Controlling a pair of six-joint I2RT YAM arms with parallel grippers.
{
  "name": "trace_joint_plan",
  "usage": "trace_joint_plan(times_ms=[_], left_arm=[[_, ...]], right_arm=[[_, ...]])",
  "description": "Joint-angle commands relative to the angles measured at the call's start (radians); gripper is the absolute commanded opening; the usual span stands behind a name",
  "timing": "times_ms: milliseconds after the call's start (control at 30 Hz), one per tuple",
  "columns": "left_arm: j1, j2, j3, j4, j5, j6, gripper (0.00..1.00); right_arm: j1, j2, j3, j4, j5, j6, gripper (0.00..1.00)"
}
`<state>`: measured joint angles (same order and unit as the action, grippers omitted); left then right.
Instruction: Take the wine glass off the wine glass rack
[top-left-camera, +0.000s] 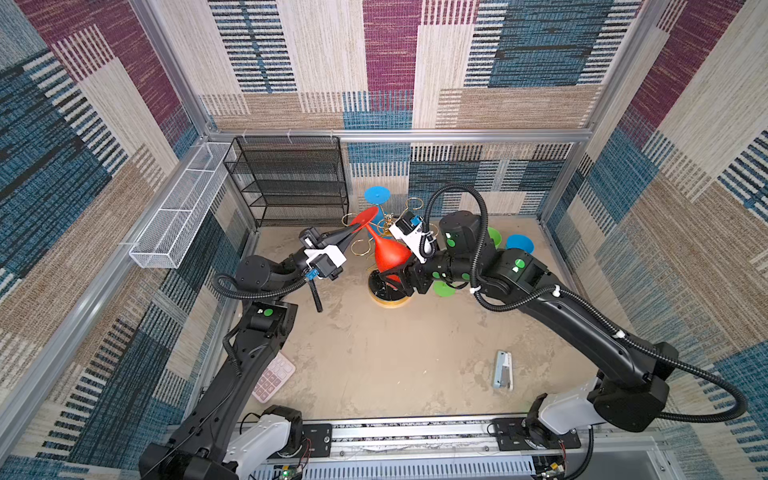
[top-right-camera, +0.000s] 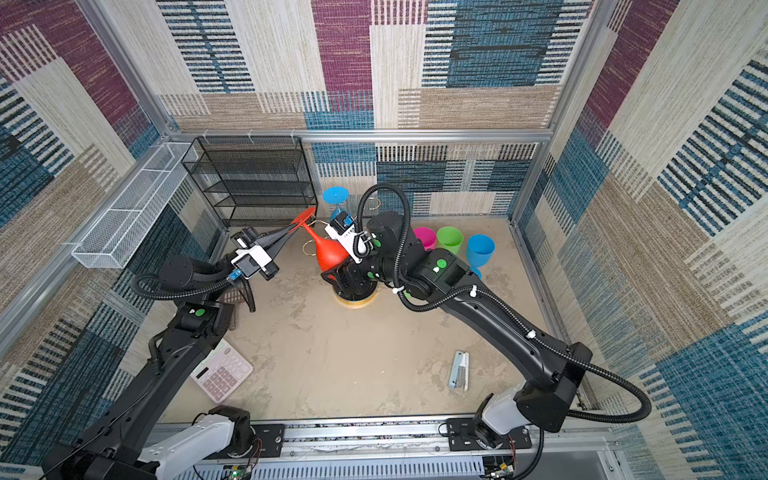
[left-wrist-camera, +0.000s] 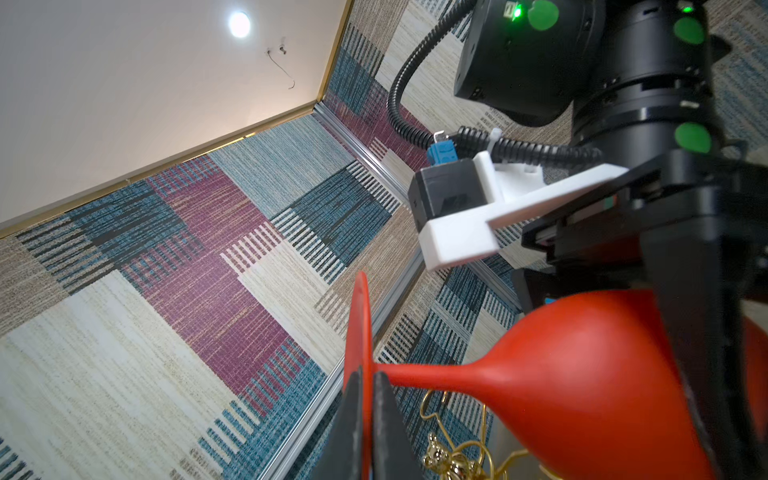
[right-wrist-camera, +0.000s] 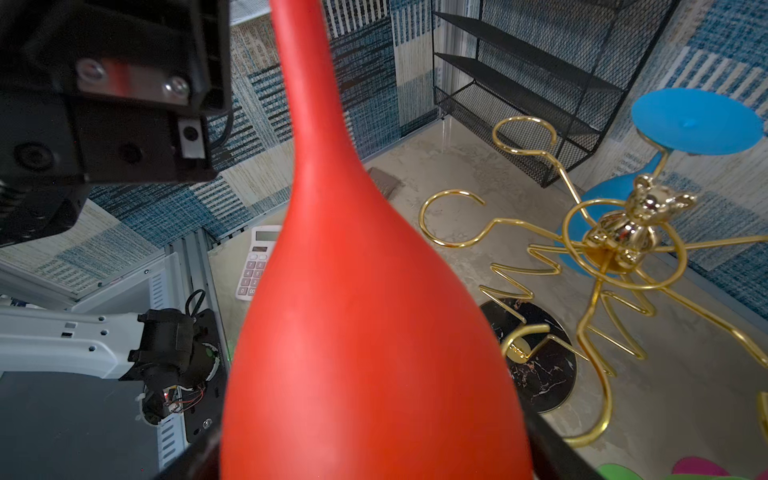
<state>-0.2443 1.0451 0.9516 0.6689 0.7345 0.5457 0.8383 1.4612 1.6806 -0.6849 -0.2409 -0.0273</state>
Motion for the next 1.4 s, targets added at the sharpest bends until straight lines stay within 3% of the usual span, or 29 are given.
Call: trace_joint_plan(times_ms=[0, 133, 433, 533, 767, 933, 1233, 1367], left_arm=[[-0.003, -0.012, 0.000, 0.048, -0.056, -0.066, 0.00], [-0.003, -0.026, -0.032, 0.065, -0.208, -0.257, 0.00], [-0.003, -0.158, -0.192, -0.014, -0.499, -0.714, 0.00], [-0.003, -0.202, -0.246, -0.002, -0.553, -0.833, 0.00], [-0.002, -0.258, -0.287, -0.008, -0.564, -0.871, 0.00], [-0.003, -0.254, -0.299, 0.004, -0.540, -0.866, 0.00], [-0.003, -0.249, -0.303, 0.007, -0.496, -0.854, 0.00], [-0.003, -0.246, -0.304, 0.002, -0.482, -0.846, 0.00]], right_arm=[[0.003, -0.018, -0.012, 0.087, -0.020, 0.018, 0.90], [0.000, -0.082, -0.060, 0.201, 0.014, 0.031, 1.00], [-0.095, -0.310, -0.221, 0.451, -0.001, 0.142, 0.99], [-0.131, -0.378, -0.292, 0.481, 0.005, 0.200, 0.92], [-0.133, -0.409, -0.386, 0.488, 0.034, 0.263, 0.76], [-0.131, -0.337, -0.391, 0.548, -0.029, 0.303, 0.67], [-0.131, -0.194, -0.328, 0.630, -0.108, 0.337, 0.62], [-0.128, -0.147, -0.304, 0.649, -0.131, 0.348, 0.53]])
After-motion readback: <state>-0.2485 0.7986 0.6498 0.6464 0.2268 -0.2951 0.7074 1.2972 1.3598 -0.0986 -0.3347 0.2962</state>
